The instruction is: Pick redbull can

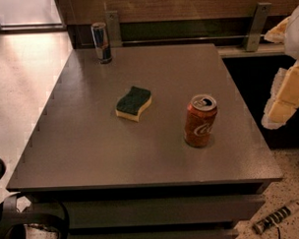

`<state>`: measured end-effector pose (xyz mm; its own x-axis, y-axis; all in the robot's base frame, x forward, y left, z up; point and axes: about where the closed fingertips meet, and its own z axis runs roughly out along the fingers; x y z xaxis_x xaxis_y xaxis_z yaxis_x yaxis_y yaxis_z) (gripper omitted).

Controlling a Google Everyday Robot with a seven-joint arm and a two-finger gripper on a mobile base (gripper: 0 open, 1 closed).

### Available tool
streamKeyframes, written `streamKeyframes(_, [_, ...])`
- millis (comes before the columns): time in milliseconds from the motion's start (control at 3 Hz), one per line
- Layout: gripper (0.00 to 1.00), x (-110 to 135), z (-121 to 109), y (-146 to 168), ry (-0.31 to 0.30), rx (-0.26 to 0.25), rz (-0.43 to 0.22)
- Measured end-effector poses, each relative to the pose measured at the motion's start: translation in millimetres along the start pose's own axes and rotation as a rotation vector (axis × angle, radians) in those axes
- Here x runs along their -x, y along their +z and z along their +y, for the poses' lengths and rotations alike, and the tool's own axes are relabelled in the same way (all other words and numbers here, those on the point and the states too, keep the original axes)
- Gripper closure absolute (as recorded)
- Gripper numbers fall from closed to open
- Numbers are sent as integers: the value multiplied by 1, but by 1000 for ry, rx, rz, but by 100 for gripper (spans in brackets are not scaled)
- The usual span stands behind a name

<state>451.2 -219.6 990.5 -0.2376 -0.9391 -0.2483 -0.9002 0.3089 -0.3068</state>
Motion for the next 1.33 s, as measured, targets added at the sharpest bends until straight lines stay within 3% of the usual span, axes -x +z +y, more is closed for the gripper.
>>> streamKeyframes(333, [0,-6,-21,3,107,-65,-67])
streamKeyframes(667, [0,3,-62,20,228,-173,-273])
streamKeyframes(1000, [0,29,-94,33,250,-226,-468])
streamKeyframes(1333, [0,72,-140,41,264,-285,-680])
